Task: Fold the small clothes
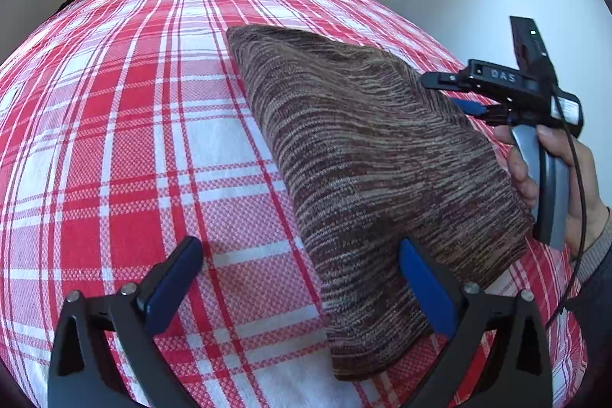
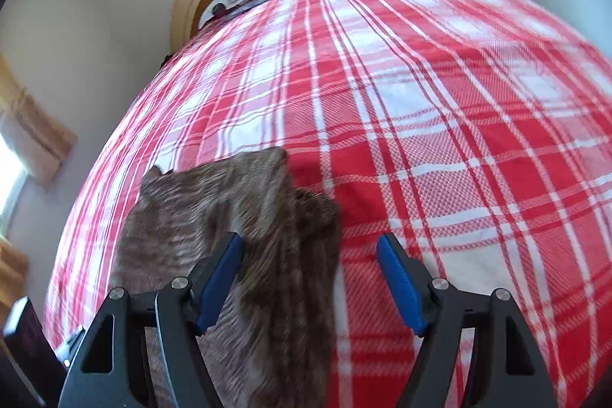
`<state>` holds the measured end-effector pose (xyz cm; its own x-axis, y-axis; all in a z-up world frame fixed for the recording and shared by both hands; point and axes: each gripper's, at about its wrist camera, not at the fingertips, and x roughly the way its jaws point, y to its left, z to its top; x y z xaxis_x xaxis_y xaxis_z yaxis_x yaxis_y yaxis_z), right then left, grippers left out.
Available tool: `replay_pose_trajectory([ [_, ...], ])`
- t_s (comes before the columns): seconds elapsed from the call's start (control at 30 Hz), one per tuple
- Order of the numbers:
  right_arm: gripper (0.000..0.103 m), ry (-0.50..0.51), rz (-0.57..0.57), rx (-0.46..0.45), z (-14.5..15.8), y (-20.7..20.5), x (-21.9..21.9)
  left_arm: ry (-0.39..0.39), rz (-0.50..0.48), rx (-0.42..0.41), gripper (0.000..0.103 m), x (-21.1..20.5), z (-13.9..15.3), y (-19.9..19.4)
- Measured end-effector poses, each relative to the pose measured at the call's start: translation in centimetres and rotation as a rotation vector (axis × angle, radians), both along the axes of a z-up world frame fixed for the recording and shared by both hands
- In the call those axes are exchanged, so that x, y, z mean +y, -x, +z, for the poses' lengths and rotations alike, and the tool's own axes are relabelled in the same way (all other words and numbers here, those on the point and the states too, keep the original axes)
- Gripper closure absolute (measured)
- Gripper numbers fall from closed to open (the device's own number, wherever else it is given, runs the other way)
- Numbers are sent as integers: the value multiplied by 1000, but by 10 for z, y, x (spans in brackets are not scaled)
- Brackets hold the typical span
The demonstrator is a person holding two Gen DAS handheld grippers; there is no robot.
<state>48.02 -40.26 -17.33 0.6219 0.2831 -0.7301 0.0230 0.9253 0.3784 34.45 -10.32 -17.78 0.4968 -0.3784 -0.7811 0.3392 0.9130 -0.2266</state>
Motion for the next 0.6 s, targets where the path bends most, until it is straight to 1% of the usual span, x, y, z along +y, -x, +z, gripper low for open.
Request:
replay_pose_trajectory([
  [0.03,30,-16,2,15,-5,-4,-2,-3,-3,-1,0,-1,0,-1],
  [0.1,30,-46,12,16,-12,-8,-3,-9,-13,-7,0,-4,0,-1],
  [0.23,30,-45,33,-1,-16,-10,3,-11,-27,-8,0,-7,-2,-3],
  [0.3,35,-43,42,-4,-17,-13,5,-12,-32,-7,0,-10,-2,-5],
  [0.33,46,-46,51,-6,-16,-14,6,-14,-35,-6,0,-11,-2,-7],
  [0.37,62,-63,73,-4,-17,-16,9,-14,-40,-5,0,-12,-2,-8],
  [0.4,69,-80,88,0,-17,-16,11,-10,-43,-5,0,-12,-2,-5],
  [0.43,69,-77,93,1,-17,-17,15,-7,-49,-4,0,-13,-1,-6],
  [0.5,77,-75,98,-2,-17,-17,18,3,-65,-2,1,-14,-1,-6],
  [0.57,80,-65,98,-10,-15,-16,21,18,-84,-7,13,-14,1,-4],
  [0.6,82,-53,99,-17,-13,-14,23,33,-102,-5,26,-14,2,-2],
])
